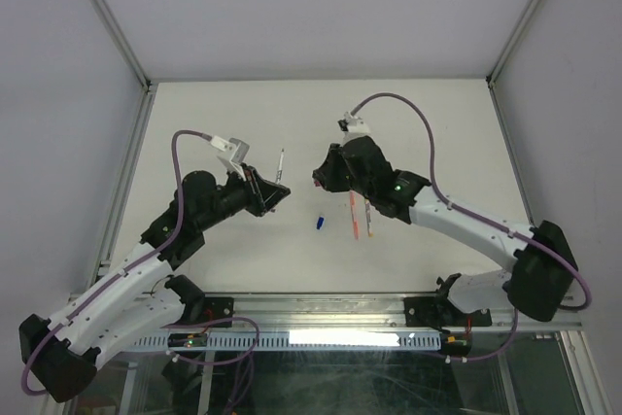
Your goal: Insert the pens into the pen caps
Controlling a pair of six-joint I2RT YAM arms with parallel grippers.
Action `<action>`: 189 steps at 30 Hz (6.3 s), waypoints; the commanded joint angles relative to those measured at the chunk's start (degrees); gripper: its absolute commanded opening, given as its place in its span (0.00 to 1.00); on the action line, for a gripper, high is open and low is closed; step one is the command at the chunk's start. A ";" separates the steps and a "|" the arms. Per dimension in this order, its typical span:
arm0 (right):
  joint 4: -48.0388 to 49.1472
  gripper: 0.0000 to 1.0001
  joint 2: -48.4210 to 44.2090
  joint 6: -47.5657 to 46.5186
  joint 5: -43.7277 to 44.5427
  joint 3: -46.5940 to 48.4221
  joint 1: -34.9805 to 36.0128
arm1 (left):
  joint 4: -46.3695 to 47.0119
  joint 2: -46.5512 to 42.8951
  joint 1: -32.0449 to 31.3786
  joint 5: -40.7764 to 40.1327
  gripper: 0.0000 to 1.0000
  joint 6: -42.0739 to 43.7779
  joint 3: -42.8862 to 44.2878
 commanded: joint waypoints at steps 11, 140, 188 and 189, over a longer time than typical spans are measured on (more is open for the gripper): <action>37.62 0.00 -16.26 8.35 5.91 -9.28 0.19 | 18.41 3.16 -3.25 8.81 0.00 -4.95 0.09; 20.48 0.59 -9.54 6.85 -13.53 7.76 -0.34 | 18.45 3.44 -3.22 12.48 0.00 -2.20 2.83; 24.80 0.00 -6.57 11.23 -8.34 -17.71 19.17 | 19.52 7.34 -3.21 -0.46 0.00 3.32 25.91; 25.54 0.00 -6.15 11.84 -8.09 -18.54 19.82 | 19.81 7.35 -3.15 -0.64 0.00 3.31 26.17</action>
